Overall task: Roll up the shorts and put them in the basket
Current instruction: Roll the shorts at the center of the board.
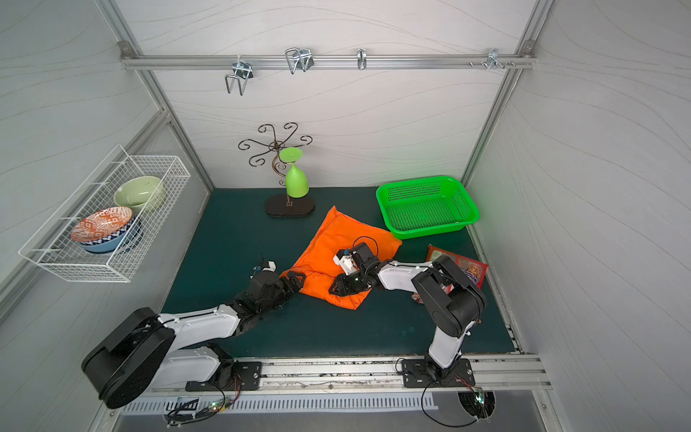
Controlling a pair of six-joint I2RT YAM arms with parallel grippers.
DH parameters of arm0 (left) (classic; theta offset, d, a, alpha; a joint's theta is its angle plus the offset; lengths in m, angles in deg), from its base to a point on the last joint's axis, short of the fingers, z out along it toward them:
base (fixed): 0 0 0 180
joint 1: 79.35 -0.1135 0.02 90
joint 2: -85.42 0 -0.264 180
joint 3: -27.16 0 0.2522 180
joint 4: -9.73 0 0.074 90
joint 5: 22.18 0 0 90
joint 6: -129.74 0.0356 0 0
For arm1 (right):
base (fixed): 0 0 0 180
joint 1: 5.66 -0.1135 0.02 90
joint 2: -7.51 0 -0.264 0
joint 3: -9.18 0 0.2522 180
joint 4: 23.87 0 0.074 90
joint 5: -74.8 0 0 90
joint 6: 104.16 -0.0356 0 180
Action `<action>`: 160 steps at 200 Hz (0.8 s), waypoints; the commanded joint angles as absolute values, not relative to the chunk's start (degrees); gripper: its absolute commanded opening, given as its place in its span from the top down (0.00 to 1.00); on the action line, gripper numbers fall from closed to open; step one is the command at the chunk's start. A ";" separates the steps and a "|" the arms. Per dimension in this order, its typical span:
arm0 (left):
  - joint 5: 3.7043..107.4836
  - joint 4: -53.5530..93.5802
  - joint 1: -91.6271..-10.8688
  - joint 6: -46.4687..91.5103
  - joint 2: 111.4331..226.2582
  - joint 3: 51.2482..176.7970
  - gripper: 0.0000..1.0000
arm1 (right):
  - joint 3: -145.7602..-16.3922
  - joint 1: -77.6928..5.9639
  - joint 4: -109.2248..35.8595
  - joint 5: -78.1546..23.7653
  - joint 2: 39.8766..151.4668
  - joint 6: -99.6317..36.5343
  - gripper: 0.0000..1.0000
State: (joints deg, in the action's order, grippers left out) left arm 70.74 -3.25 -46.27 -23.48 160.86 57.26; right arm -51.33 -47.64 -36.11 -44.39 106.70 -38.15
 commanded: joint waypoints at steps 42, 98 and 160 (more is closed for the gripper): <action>68.09 -9.81 -48.11 -22.67 175.54 62.00 0.32 | -49.67 -48.82 -42.65 -41.56 109.00 -37.46 0.68; 68.97 -1.79 -50.76 -18.28 172.22 67.14 0.75 | -48.98 -48.35 -43.29 -41.84 108.46 -36.50 0.68; 68.70 25.00 -51.14 -9.90 166.63 78.80 1.00 | -49.23 -52.81 -55.62 -33.89 98.62 -31.23 0.65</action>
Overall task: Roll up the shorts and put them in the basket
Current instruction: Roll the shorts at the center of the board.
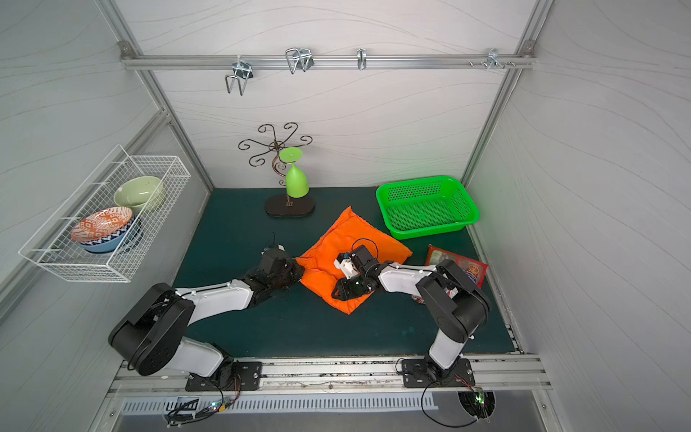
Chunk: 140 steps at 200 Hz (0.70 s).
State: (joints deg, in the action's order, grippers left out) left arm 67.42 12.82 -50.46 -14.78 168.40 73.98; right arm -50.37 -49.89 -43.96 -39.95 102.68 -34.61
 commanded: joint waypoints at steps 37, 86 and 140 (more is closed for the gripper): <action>65.33 35.46 -51.13 -8.36 167.93 82.82 1.00 | -49.85 -60.35 -60.11 -22.74 89.86 -28.85 0.61; 64.30 47.48 -51.12 -7.01 168.52 88.10 1.00 | -53.76 -70.46 -60.79 -6.99 85.03 -21.60 0.42; 63.59 51.84 -51.13 -6.85 169.66 91.31 1.00 | -61.35 -78.84 -59.55 4.03 97.78 -13.76 0.24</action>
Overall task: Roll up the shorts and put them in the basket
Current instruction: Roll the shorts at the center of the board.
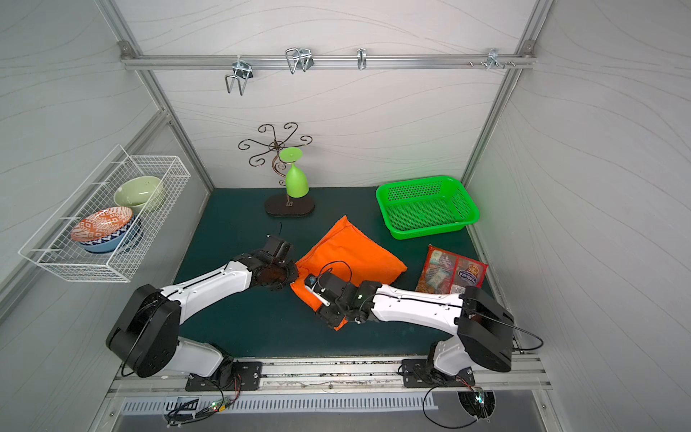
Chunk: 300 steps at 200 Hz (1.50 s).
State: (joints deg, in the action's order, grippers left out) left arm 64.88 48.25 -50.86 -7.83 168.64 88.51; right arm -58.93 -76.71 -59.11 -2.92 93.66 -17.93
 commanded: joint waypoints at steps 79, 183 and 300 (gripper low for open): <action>62.51 52.83 -51.16 -7.50 170.39 92.20 1.00 | -69.20 -80.87 -60.13 16.17 111.59 -15.37 0.25; 62.52 54.49 -52.54 -5.58 171.93 96.04 0.87 | -66.55 -75.54 -61.88 -5.98 108.95 -24.46 0.95; 65.16 48.94 -52.88 -5.71 156.01 86.50 0.40 | -54.06 -56.08 -41.71 -48.21 110.65 -42.32 0.95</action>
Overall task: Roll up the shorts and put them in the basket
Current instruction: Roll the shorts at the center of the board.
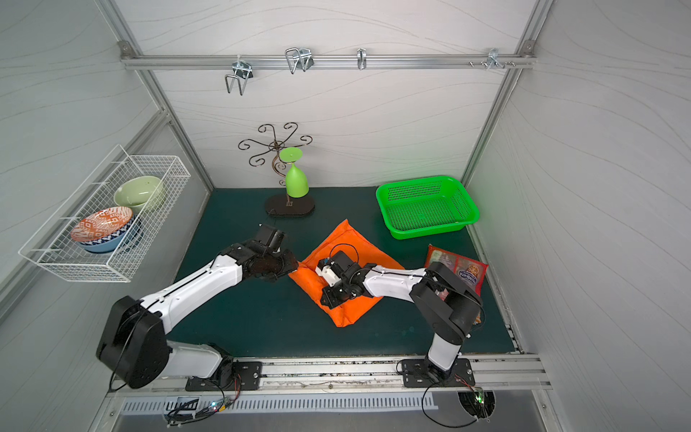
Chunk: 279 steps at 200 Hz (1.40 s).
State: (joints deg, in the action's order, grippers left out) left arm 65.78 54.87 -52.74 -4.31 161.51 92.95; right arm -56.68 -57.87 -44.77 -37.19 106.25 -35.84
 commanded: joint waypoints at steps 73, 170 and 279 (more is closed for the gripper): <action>58.15 10.79 -52.17 -16.52 151.73 63.99 0.21 | -51.13 -51.43 -33.84 -54.84 115.27 -47.54 0.93; 65.85 -16.57 -46.99 -15.82 169.30 61.62 0.20 | -50.33 -50.87 -32.54 -55.63 116.40 -47.65 0.92; 73.97 4.44 -47.44 -13.46 170.93 70.22 1.00 | -48.00 -49.99 -36.76 -55.49 112.08 -44.15 0.78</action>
